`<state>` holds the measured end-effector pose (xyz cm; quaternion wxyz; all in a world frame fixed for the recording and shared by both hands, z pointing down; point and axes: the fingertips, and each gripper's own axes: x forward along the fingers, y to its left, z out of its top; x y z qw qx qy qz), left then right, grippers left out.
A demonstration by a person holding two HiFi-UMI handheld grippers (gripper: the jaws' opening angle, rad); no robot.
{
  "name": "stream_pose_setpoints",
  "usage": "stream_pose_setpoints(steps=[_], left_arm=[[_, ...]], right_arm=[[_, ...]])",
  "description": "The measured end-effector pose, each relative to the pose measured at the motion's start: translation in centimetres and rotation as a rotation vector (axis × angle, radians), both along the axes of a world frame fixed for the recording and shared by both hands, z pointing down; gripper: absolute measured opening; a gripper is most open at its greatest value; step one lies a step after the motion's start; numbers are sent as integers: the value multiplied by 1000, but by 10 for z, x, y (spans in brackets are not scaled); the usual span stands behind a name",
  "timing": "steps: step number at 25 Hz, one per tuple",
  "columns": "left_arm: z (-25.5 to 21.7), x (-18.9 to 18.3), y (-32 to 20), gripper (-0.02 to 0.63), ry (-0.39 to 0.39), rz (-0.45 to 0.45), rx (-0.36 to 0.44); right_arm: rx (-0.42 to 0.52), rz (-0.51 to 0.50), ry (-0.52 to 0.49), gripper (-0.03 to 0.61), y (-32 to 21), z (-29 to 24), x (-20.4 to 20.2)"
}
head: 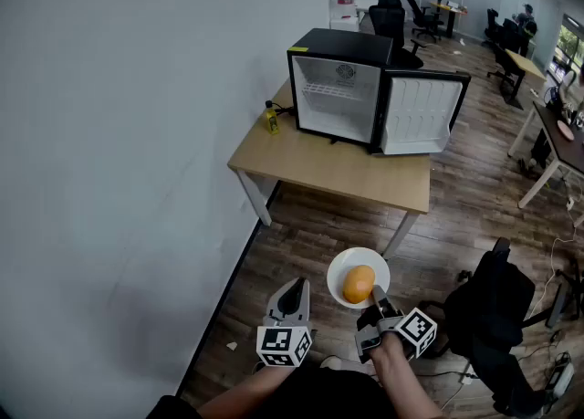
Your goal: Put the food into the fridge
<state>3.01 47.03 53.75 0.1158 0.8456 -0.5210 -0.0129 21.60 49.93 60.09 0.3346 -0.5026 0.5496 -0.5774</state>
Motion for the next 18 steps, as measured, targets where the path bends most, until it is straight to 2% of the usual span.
stream_pose_setpoints(steps=[8, 13, 18], left_arm=[[5, -6, 8, 21, -67, -24, 17], [14, -10, 6, 21, -70, -26, -9], [24, -14, -19, 21, -63, -16, -24]], right_arm=[[26, -5, 5, 77, 4, -2, 2], [17, -2, -3, 77, -1, 5, 1], [3, 10, 18, 77, -24, 15, 0]])
